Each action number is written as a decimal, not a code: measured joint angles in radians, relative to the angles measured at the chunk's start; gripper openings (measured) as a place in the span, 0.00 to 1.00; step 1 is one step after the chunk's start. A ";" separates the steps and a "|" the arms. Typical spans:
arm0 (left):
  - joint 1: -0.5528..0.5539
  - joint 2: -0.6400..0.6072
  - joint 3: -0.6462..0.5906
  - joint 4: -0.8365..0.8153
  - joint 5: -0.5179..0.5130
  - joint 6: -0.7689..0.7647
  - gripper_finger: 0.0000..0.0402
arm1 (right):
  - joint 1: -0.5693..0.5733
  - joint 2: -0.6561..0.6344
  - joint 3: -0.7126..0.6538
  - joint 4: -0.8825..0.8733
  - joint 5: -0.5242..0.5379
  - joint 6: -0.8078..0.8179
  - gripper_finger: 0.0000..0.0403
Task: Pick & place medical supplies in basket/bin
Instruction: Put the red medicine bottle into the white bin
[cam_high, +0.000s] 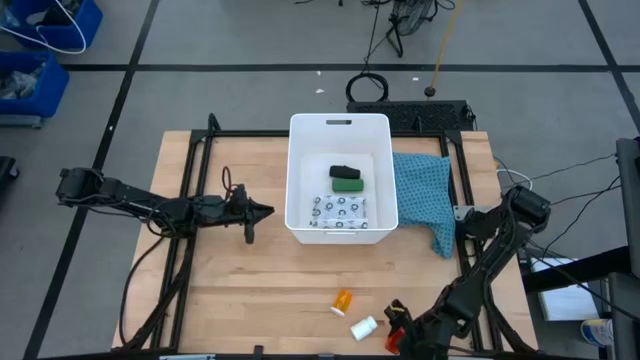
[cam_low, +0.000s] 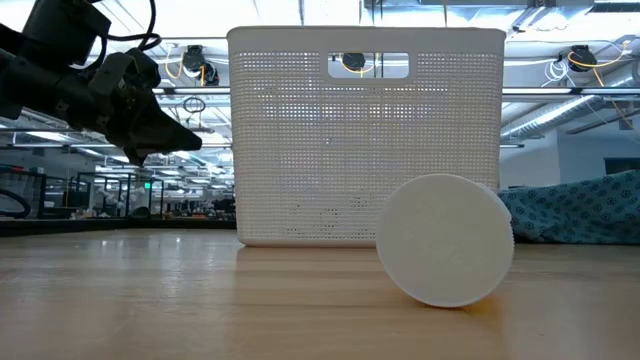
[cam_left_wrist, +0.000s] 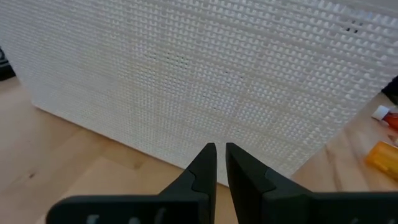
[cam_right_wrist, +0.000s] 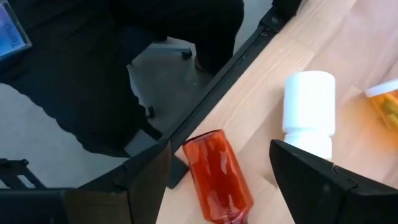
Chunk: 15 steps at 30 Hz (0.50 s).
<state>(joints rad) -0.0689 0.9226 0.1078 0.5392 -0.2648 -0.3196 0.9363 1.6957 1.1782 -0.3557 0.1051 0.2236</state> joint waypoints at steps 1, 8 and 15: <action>0.000 0.000 0.000 0.000 0.003 0.004 0.09 | 0.001 0.000 0.000 0.006 0.000 -0.005 0.66; 0.000 0.000 0.000 0.006 0.002 0.033 0.09 | -0.005 0.009 0.000 0.042 0.029 -0.011 0.66; 0.000 0.000 0.000 0.011 0.002 0.037 0.09 | -0.005 0.009 0.000 0.091 0.032 -0.013 0.66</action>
<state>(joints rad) -0.0689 0.9226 0.1078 0.5503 -0.2626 -0.2824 0.9312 1.7042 1.1782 -0.2651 0.1368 0.2101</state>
